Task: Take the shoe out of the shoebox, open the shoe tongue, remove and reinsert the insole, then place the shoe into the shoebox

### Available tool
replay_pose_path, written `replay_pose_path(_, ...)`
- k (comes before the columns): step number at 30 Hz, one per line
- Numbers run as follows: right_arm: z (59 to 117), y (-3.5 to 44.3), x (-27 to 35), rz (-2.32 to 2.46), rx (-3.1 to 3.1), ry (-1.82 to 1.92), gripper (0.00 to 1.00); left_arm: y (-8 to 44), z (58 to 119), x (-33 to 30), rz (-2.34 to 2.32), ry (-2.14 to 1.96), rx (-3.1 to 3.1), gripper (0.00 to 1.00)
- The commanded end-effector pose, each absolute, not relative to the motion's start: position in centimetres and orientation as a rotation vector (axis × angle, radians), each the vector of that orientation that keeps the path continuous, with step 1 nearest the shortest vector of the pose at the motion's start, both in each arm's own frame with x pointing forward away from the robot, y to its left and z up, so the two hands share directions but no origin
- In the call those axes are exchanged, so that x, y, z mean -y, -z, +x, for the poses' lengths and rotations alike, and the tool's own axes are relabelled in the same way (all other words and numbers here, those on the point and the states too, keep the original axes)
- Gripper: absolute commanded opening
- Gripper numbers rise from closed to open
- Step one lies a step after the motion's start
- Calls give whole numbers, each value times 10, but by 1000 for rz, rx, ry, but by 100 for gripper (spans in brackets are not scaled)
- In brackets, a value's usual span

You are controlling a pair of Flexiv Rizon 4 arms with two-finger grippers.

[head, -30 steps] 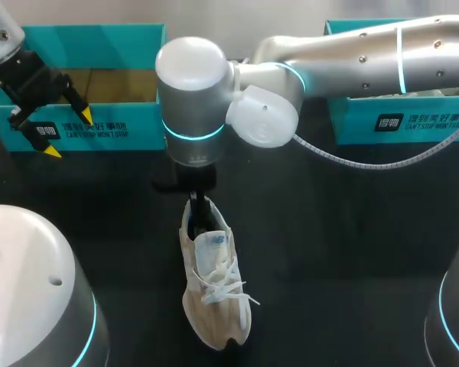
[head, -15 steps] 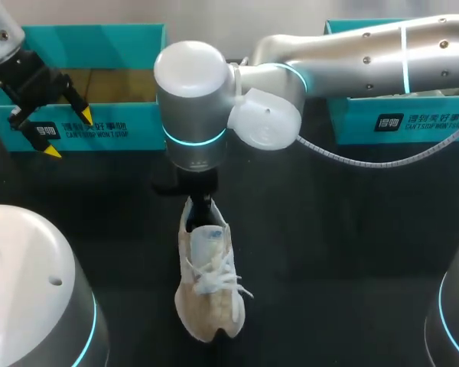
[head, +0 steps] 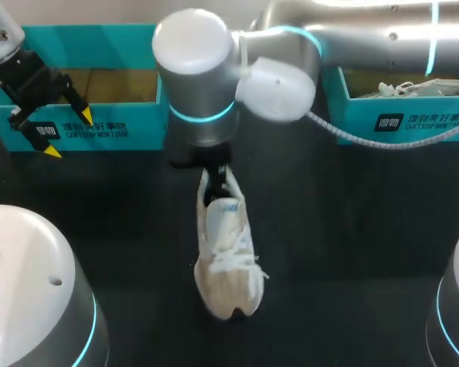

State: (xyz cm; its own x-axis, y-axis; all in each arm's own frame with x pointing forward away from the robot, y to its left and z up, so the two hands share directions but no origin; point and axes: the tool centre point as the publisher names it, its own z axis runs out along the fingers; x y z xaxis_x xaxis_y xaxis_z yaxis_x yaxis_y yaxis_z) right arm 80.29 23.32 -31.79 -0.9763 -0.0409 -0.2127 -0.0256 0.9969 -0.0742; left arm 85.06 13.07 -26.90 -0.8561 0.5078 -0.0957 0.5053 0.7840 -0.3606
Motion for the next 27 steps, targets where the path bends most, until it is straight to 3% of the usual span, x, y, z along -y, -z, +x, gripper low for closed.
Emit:
replay_pose_path(1, 801, 246, -207, -41, -2891, 102, 0, 268, 850, -131, -841, -592, 2962, 100)
replay_pose_path(9, 836, 178, -175, -80, -2873, 89, 0, 268, 850, -131, -841, -592, 2962, 100)
replay_pose_path(27, 849, 165, -166, 0, -2842, 94, 0, 268, 850, -131, -841, -592, 2962, 100)
